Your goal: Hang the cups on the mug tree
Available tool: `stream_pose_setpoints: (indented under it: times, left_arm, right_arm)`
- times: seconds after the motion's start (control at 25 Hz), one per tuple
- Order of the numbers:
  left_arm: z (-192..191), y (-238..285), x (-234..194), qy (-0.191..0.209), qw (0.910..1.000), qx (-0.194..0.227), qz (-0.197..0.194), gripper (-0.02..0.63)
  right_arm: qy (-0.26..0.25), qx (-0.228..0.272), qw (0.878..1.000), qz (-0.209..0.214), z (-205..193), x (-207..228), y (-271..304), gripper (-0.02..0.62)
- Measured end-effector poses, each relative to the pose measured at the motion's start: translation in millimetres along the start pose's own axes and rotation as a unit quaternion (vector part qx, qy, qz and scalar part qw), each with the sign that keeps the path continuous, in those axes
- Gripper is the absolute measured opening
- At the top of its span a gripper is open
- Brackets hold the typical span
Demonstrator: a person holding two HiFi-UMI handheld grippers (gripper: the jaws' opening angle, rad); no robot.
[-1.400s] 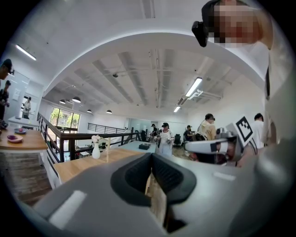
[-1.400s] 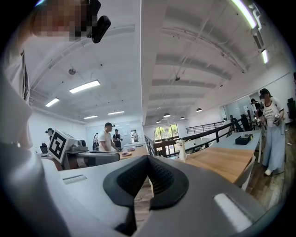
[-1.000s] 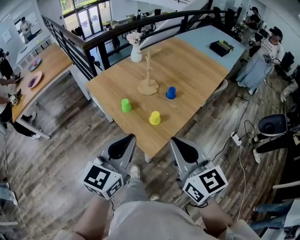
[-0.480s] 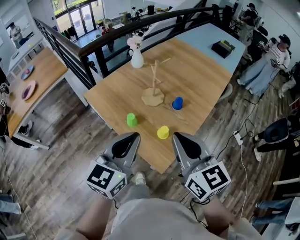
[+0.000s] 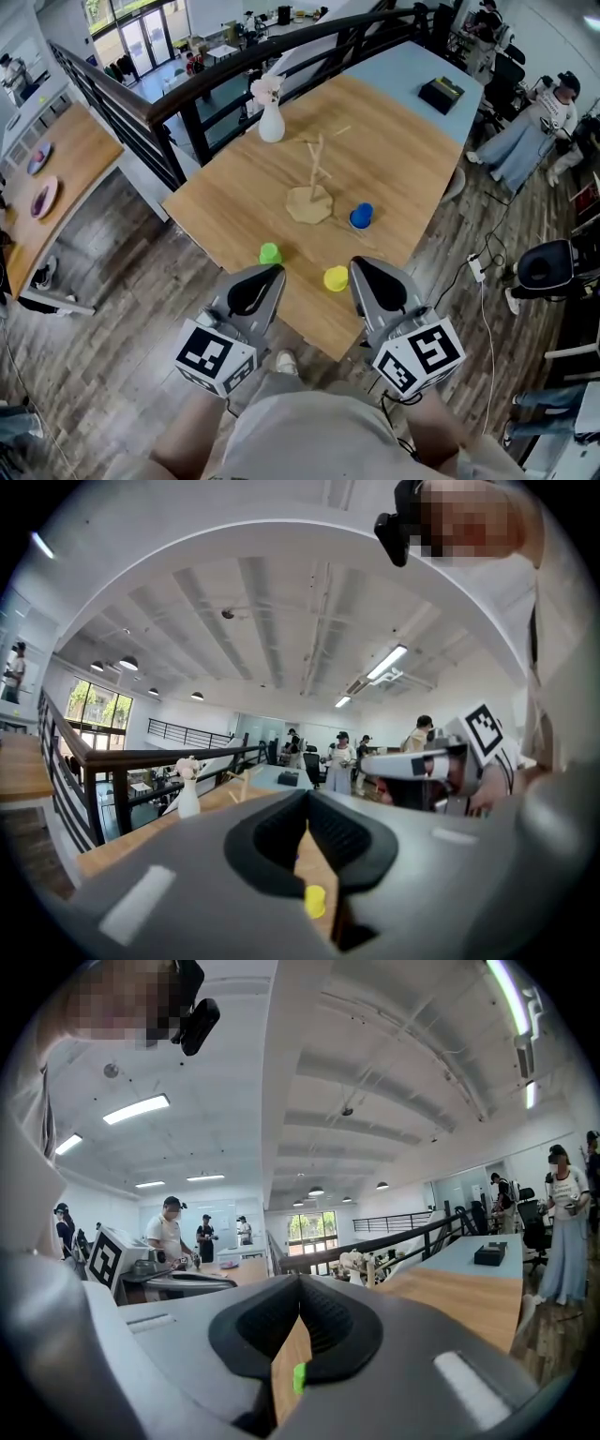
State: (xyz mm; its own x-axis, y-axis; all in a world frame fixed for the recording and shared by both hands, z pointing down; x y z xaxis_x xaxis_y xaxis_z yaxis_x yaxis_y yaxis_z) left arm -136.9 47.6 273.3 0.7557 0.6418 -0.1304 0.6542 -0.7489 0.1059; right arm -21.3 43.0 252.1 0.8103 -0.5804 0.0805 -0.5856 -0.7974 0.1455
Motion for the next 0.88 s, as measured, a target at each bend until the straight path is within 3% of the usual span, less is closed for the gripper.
stream_pose_setpoints:
  times: [0.4, 0.88]
  left_arm:
    - [3.1, 10.7, -37.3, -0.008, 0.9999, 0.0, 0.015, 0.002]
    - [-3.0, 35.8, -34.1, -0.015, 0.9992, -0.007, 0.035, 0.002]
  right_arm:
    - [0.017, -0.018, 1.0, 0.009, -7.3, 5.3, 29.8, 0.002]
    - [0.025, -0.024, 0.999, 0.016, -17.2, 40.1, 33.8, 0.016]
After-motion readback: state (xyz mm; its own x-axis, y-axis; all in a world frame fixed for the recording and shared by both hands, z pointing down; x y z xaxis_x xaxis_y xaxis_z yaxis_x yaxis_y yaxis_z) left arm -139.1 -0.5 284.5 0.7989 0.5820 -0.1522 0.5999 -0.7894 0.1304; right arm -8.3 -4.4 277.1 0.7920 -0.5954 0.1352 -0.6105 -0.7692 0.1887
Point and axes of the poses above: the fingertips, and each gripper's own axes: y forward along the fingers, x to its right, z out of its top, the point moved 1 cm from there along -y, backward along the fingers, and after that the axes turned 1 degree about -y, right-handed, at the moved point
